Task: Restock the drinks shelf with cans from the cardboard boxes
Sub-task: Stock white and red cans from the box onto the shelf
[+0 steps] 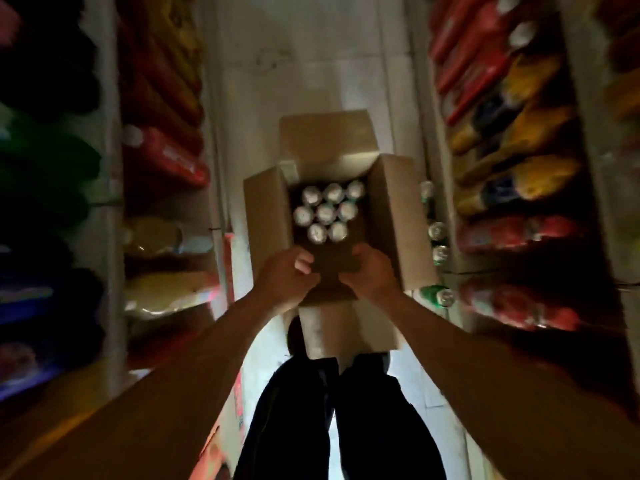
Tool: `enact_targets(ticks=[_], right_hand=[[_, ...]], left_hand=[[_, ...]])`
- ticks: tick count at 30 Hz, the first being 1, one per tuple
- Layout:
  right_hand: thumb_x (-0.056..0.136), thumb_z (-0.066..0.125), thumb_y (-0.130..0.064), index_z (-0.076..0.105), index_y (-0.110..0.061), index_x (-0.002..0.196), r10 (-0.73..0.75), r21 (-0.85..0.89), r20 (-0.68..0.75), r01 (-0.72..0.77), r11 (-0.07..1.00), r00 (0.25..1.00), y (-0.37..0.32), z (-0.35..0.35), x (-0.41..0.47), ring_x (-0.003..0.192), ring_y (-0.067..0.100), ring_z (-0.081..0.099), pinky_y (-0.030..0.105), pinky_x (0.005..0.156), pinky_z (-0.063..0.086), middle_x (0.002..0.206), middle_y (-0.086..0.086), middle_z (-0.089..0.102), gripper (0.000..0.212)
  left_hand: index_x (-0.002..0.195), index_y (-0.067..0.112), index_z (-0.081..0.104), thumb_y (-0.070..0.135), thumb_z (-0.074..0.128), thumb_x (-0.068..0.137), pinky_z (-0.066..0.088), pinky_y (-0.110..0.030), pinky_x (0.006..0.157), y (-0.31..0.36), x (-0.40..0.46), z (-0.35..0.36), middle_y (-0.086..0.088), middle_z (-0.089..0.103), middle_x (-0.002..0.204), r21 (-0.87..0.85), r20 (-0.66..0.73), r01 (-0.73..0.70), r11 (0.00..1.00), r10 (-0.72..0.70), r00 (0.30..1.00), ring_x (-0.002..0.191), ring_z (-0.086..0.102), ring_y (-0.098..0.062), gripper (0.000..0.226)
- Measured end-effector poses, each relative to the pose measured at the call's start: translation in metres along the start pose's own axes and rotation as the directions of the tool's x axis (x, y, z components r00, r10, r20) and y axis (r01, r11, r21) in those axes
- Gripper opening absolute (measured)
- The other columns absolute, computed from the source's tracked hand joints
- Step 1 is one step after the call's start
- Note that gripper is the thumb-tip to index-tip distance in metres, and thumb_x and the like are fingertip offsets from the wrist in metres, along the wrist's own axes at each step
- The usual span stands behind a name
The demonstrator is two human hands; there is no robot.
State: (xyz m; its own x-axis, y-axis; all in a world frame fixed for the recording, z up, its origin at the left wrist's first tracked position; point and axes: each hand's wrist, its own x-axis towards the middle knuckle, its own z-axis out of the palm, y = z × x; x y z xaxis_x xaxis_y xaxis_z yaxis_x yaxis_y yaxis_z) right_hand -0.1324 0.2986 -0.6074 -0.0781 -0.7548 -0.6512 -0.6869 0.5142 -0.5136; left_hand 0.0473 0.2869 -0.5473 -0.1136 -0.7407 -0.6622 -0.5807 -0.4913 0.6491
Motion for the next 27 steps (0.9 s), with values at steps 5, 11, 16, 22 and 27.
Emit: enact_targets(ticks=[5, 11, 16, 22, 27], right_hand=[[0.071, 0.081, -0.021, 0.051, -0.008, 0.135, -0.064, -0.104, -0.066, 0.057, 0.993, 0.996, 0.046, 0.084, 0.133, 0.123, 0.032, 0.056, 0.037, 0.103, 0.043, 0.133, 0.016, 0.06, 0.072], [0.066, 0.072, -0.043, 0.036, -0.016, 0.148, -0.12, -0.195, -0.128, 0.093, 0.976, 0.985, 0.108, 0.149, 0.246, 0.139, 0.038, 0.037, 0.045, 0.115, 0.032, 0.151, 0.019, 0.039, 0.093], [0.081, 0.067, -0.026, 0.047, -0.015, 0.139, -0.095, -0.135, -0.15, 0.074, 0.988, 0.984, 0.085, 0.145, 0.243, 0.121, 0.036, 0.054, 0.041, 0.101, 0.044, 0.132, 0.016, 0.056, 0.062], [0.06, 0.08, -0.047, 0.067, -0.02, 0.108, -0.068, 0.011, -0.272, 0.074, 0.997, 0.96, 0.062, 0.078, 0.151, 0.097, 0.025, 0.069, 0.025, 0.076, 0.047, 0.103, 0.005, 0.073, 0.056], [0.049, 0.071, -0.061, 0.073, -0.019, 0.085, 0.002, 0.202, -0.35, 0.074, 0.977, 0.937, 0.01, -0.05, 0.001, 0.075, 0.017, 0.069, 0.036, 0.069, 0.057, 0.08, 0.0, 0.074, 0.055]], left_hand=[[0.099, 0.02, 0.063, 0.012, 0.07, 0.081, 0.051, -0.027, 0.071, -0.08, 0.081, 0.039, 0.005, 0.062, 0.083, 0.08, -0.127, -0.177, 0.981, 0.186, 0.974, 0.069, 0.06, -0.015, 0.021], [0.11, 0.022, 0.065, 0.023, 0.068, 0.086, 0.048, -0.024, 0.073, -0.128, 0.116, 0.041, 0.007, 0.068, 0.099, 0.341, -0.08, -0.3, 0.891, 0.345, 0.935, 0.072, 0.053, -0.004, 0.025], [0.113, 0.028, 0.063, 0.032, 0.067, 0.086, 0.041, -0.02, 0.073, -0.136, 0.126, 0.044, 0.013, 0.067, 0.107, 0.42, -0.101, -0.299, 0.857, 0.371, 0.923, 0.067, 0.045, 0.0, 0.028], [0.128, 0.024, 0.052, 0.025, 0.079, 0.075, 0.051, -0.033, 0.087, -0.098, 0.114, 0.052, 0.005, 0.059, 0.116, 0.282, -0.007, -0.195, 0.939, 0.205, 0.979, 0.097, 0.061, -0.015, 0.059], [0.147, 0.016, 0.037, 0.03, 0.094, 0.055, 0.032, -0.024, 0.111, 0.017, 0.054, 0.048, -0.005, 0.046, 0.146, 0.24, 0.183, -0.373, 0.896, 0.335, 0.924, 0.134, 0.044, -0.017, 0.109]])
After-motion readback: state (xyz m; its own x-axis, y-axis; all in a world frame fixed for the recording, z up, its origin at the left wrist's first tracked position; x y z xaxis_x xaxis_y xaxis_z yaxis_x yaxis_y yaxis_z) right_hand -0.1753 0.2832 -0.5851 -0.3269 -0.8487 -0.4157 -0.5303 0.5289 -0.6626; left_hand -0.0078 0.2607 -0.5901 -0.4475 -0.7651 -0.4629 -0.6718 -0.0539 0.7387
